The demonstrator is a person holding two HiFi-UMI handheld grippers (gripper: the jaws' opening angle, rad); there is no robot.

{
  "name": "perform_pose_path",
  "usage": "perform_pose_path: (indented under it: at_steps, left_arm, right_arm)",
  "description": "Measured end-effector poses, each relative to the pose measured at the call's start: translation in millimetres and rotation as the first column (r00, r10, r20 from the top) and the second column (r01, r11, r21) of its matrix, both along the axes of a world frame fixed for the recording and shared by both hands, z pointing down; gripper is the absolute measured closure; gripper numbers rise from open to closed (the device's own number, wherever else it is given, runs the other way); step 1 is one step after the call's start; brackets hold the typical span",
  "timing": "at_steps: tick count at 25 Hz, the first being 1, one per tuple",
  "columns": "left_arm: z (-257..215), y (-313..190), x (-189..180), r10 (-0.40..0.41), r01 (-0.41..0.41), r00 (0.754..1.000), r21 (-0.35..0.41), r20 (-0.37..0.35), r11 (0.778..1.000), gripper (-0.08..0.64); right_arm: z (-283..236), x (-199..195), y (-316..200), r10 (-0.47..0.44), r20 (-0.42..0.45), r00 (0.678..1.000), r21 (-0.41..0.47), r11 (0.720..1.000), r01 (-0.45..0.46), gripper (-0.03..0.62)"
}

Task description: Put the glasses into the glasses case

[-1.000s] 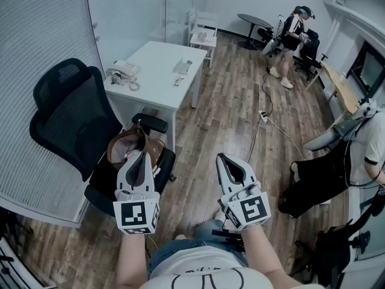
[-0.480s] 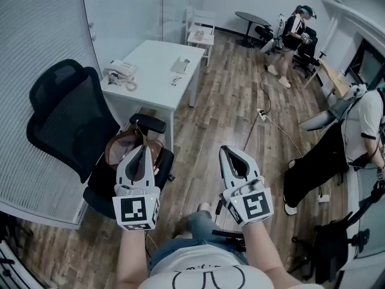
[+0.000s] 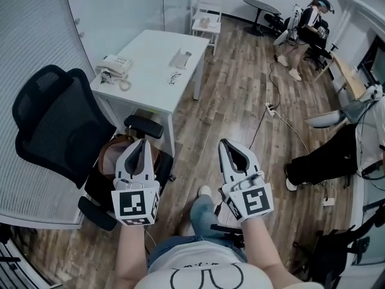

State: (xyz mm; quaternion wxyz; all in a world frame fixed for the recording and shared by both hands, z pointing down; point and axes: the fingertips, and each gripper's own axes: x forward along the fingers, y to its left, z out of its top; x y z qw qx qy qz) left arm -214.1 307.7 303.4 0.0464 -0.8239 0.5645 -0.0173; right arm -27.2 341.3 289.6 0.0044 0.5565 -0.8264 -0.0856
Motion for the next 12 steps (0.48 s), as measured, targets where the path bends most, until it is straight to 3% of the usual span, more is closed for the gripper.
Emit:
perform_pose_path:
  at_steps: [12]
  left_arm:
    - [1,-216,123,-0.026,0.025,1.0,-0.05,-0.017,0.998,0.543]
  right_arm:
    - [1,120,-221,-0.041,0.017,0.999,-0.055,0.998,0.042,0.581]
